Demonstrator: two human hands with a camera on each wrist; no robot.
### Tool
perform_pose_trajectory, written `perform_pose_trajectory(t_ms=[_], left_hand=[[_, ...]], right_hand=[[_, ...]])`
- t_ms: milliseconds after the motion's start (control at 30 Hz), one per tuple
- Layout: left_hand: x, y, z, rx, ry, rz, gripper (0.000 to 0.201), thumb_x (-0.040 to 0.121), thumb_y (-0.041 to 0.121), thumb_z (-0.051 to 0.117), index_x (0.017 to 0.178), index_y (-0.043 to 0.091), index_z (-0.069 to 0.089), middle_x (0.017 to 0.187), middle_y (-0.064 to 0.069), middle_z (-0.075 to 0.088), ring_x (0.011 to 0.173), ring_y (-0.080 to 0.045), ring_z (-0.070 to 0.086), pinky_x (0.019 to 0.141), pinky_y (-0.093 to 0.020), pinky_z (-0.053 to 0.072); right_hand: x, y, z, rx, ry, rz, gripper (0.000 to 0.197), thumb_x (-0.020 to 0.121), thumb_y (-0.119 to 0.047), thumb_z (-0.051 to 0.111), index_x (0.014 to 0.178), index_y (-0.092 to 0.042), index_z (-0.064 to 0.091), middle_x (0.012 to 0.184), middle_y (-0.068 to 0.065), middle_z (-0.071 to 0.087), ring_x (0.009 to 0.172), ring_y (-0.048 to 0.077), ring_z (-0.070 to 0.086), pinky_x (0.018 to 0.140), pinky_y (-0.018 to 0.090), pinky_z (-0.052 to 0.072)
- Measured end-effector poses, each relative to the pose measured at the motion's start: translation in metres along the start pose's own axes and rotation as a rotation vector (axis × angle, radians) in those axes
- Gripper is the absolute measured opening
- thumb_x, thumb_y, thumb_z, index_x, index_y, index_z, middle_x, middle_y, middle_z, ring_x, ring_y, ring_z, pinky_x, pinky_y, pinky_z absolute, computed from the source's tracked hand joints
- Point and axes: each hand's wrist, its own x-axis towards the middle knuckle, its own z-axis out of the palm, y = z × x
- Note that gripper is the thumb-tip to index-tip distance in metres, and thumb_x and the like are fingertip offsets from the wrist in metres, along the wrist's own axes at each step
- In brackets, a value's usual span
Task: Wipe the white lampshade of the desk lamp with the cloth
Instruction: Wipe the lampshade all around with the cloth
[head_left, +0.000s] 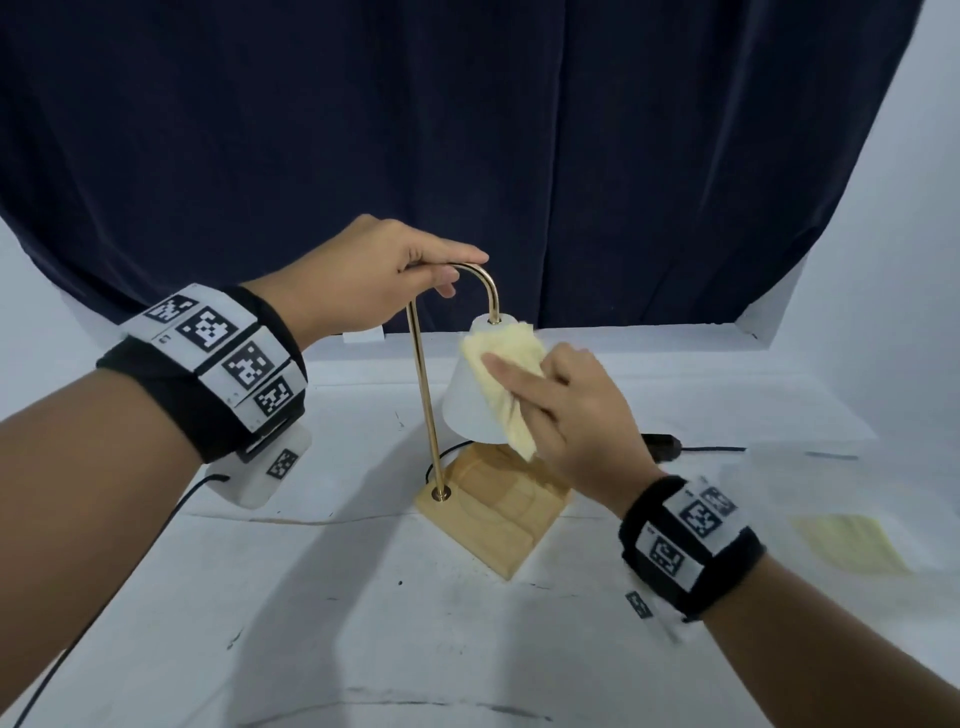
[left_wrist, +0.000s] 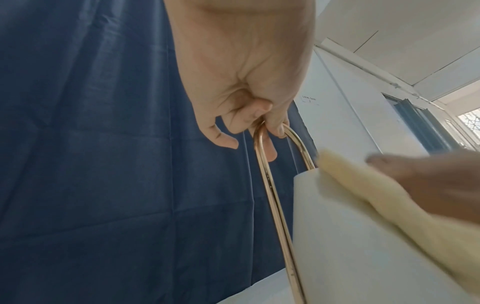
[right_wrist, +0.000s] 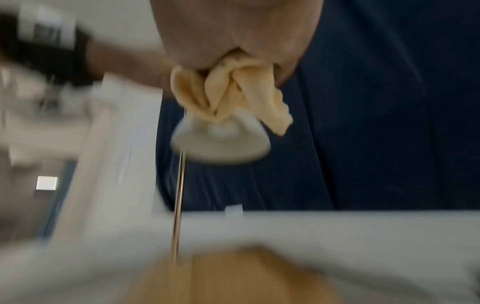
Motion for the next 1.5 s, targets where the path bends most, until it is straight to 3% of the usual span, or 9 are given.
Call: perform_pose_trajectory(t_ms=[333, 533, 700, 900, 1000, 1100, 1233, 1400, 1500], left_hand=[[0.001, -0.001, 0.002, -0.018, 0.011, 0.016, 0.037, 0.110, 0.027, 0.053, 0.141, 0.046, 0.063, 0.103, 0.016, 0.078, 0.041, -0.008, 0.039, 0.044, -0.011, 0.038], [-0.001, -0.004, 0.002, -0.022, 0.014, 0.025, 0.038, 0.111, 0.026, 0.052, 0.141, 0.046, 0.063, 0.103, 0.016, 0.079, 0.044, -0.008, 0.039, 0.048, -0.012, 0.042], [-0.003, -0.003, 0.004, 0.002, 0.018, 0.029, 0.041, 0.111, 0.024, 0.051, 0.144, 0.046, 0.060, 0.106, 0.014, 0.078, 0.042, -0.008, 0.038, 0.044, -0.012, 0.040], [-0.008, 0.002, 0.004, 0.047, -0.002, -0.017, 0.046, 0.112, 0.023, 0.050, 0.148, 0.052, 0.052, 0.116, 0.012, 0.076, 0.047, -0.008, 0.044, 0.044, -0.015, 0.046], [-0.009, 0.006, 0.004, 0.060, -0.018, -0.023, 0.048, 0.112, 0.023, 0.049, 0.150, 0.053, 0.049, 0.122, 0.011, 0.073, 0.062, -0.019, 0.061, 0.052, -0.017, 0.049], [-0.012, 0.008, 0.003, 0.054, -0.025, -0.039, 0.048, 0.112, 0.023, 0.048, 0.150, 0.052, 0.049, 0.124, 0.012, 0.072, 0.078, -0.030, 0.071, 0.055, -0.019, 0.051], [-0.014, 0.008, 0.003, 0.057, -0.022, -0.027, 0.048, 0.112, 0.023, 0.048, 0.149, 0.053, 0.050, 0.125, 0.012, 0.073, 0.079, -0.034, 0.073, 0.072, -0.041, 0.063], [-0.012, 0.009, 0.004, 0.070, -0.012, -0.009, 0.047, 0.113, 0.021, 0.047, 0.149, 0.051, 0.052, 0.126, 0.012, 0.073, 0.079, -0.036, 0.073, 0.071, -0.042, 0.063], [-0.011, 0.007, 0.005, 0.066, 0.001, -0.007, 0.047, 0.112, 0.021, 0.047, 0.147, 0.051, 0.053, 0.125, 0.012, 0.074, 0.076, -0.038, 0.071, 0.069, -0.041, 0.062]], right_hand=[[-0.011, 0.008, 0.014, 0.079, 0.087, 0.188, 0.047, 0.105, -0.023, 0.051, 0.150, -0.034, 0.050, 0.084, 0.000, 0.043, 0.075, 0.020, 0.045, 0.065, 0.040, 0.047], [-0.039, -0.001, 0.021, -0.041, 0.049, 0.048, 0.048, 0.101, -0.015, 0.059, 0.147, -0.028, 0.055, 0.082, 0.000, 0.041, 0.071, 0.020, 0.043, 0.058, 0.039, 0.046], [-0.022, 0.023, 0.016, 0.129, 0.091, 0.382, 0.043, 0.108, -0.024, 0.049, 0.149, -0.034, 0.052, 0.084, 0.000, 0.045, 0.074, 0.016, 0.050, 0.066, 0.031, 0.047], [-0.042, 0.013, 0.019, 0.115, 0.052, 0.289, 0.046, 0.105, -0.026, 0.050, 0.150, -0.032, 0.051, 0.080, -0.004, 0.042, 0.071, 0.018, 0.048, 0.061, 0.035, 0.048], [-0.032, 0.023, 0.016, 0.180, 0.067, 0.372, 0.045, 0.106, -0.026, 0.050, 0.148, -0.043, 0.048, 0.085, 0.003, 0.047, 0.076, 0.016, 0.051, 0.069, 0.032, 0.048], [-0.027, 0.020, 0.017, 0.171, 0.064, 0.369, 0.044, 0.107, -0.025, 0.050, 0.149, -0.039, 0.051, 0.084, 0.002, 0.046, 0.075, 0.016, 0.051, 0.068, 0.034, 0.048], [-0.048, 0.010, 0.021, 0.074, 0.042, 0.262, 0.046, 0.104, -0.028, 0.051, 0.150, -0.031, 0.051, 0.080, -0.002, 0.044, 0.071, 0.019, 0.047, 0.060, 0.039, 0.049], [-0.028, 0.013, 0.018, 0.125, 0.096, 0.342, 0.046, 0.106, -0.024, 0.053, 0.150, -0.036, 0.050, 0.081, 0.001, 0.045, 0.072, 0.019, 0.049, 0.063, 0.040, 0.050], [-0.014, -0.004, 0.018, 0.019, 0.094, 0.177, 0.047, 0.103, -0.020, 0.055, 0.149, -0.029, 0.053, 0.081, -0.003, 0.041, 0.071, 0.018, 0.044, 0.059, 0.036, 0.045]])
